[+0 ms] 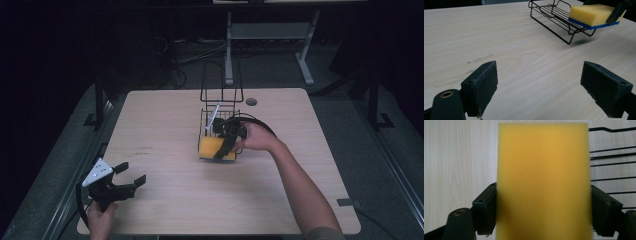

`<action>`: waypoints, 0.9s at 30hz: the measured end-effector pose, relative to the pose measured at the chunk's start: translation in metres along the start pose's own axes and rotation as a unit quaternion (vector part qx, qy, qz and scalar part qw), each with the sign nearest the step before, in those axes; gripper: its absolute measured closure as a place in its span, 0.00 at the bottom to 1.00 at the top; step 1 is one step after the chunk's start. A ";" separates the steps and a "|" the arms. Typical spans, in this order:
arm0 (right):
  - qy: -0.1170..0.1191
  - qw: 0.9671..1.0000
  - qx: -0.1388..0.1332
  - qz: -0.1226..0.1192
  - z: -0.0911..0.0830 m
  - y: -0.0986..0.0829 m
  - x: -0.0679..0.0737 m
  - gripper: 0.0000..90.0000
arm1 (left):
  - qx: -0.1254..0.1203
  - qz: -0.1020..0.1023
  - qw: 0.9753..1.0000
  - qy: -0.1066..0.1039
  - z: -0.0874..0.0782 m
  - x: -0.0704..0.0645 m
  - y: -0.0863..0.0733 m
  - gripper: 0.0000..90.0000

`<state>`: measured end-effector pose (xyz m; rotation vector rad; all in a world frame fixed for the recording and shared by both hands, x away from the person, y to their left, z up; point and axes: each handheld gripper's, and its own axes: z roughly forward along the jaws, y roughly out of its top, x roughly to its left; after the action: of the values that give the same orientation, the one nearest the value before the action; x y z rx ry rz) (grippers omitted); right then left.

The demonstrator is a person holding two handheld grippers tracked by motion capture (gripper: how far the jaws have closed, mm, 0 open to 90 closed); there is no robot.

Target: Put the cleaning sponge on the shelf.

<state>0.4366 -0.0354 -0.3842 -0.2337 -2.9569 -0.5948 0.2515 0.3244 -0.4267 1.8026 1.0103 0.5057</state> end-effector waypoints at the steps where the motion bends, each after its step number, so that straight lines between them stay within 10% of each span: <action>1: 0.000 1.000 0.000 0.000 0.000 0.000 0.000 0.24 | 0.000 0.000 1.000 0.000 0.000 0.000 0.000 0.15; 27: -0.008 0.999 0.023 0.029 0.000 0.007 -0.039 0.24 | 0.003 0.002 1.000 -0.001 0.001 0.000 0.000 0.15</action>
<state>0.4764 -0.0339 -0.3874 -0.3195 -2.9639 -0.5195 0.2519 0.3236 -0.4268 1.8100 1.0077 0.5053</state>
